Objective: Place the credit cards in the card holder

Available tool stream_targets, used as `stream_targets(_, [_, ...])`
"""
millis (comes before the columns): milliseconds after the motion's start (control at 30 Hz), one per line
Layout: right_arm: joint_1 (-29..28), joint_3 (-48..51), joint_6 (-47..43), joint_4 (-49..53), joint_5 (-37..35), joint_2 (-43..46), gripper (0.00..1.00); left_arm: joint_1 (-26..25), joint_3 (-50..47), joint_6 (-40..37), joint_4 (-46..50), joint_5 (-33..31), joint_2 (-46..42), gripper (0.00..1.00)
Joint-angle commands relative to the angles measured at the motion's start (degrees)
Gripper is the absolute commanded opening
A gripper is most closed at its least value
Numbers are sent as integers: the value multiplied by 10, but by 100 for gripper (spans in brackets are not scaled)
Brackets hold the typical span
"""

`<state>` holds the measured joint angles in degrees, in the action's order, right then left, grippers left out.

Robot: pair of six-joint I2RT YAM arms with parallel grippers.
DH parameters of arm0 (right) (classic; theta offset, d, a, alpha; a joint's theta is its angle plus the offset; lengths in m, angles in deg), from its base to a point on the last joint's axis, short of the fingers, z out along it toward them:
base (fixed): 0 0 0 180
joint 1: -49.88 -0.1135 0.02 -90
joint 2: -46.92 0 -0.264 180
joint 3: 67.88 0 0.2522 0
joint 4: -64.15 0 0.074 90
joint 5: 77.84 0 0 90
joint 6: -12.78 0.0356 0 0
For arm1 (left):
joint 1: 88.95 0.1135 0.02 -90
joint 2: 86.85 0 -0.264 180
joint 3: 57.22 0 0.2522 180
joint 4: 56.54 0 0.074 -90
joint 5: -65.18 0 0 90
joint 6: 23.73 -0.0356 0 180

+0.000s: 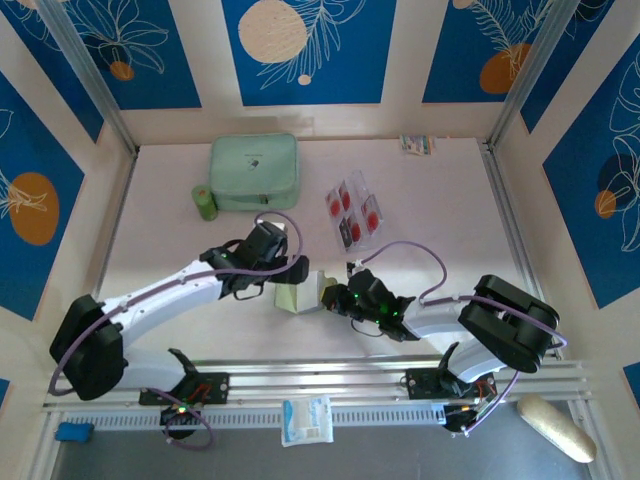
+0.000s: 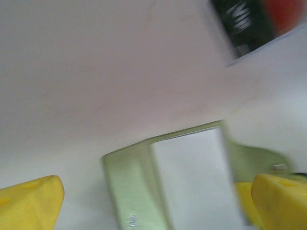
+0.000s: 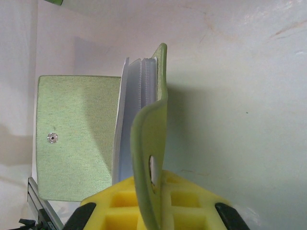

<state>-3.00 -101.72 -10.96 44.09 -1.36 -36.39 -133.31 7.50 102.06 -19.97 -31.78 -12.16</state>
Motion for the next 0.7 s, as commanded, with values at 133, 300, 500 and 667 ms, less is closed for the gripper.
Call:
stream_targets(133, [-4, 0, 3, -15, -13, 1, 0, 2, -23, 139, -188, 163, -8, 100])
stream_targets(300, [-5, -4, 3, -14, -14, 0, 0, 0, -59, 202, -275, 195, 13, 100])
stream_targets(500, [-4, -2, 4, -15, -17, -2, 0, 1, -123, 230, -323, 198, 29, 100])
stream_targets(667, [-6, -1, 7, -19, -17, -6, 0, 0, -153, 185, -306, 173, 40, 100])
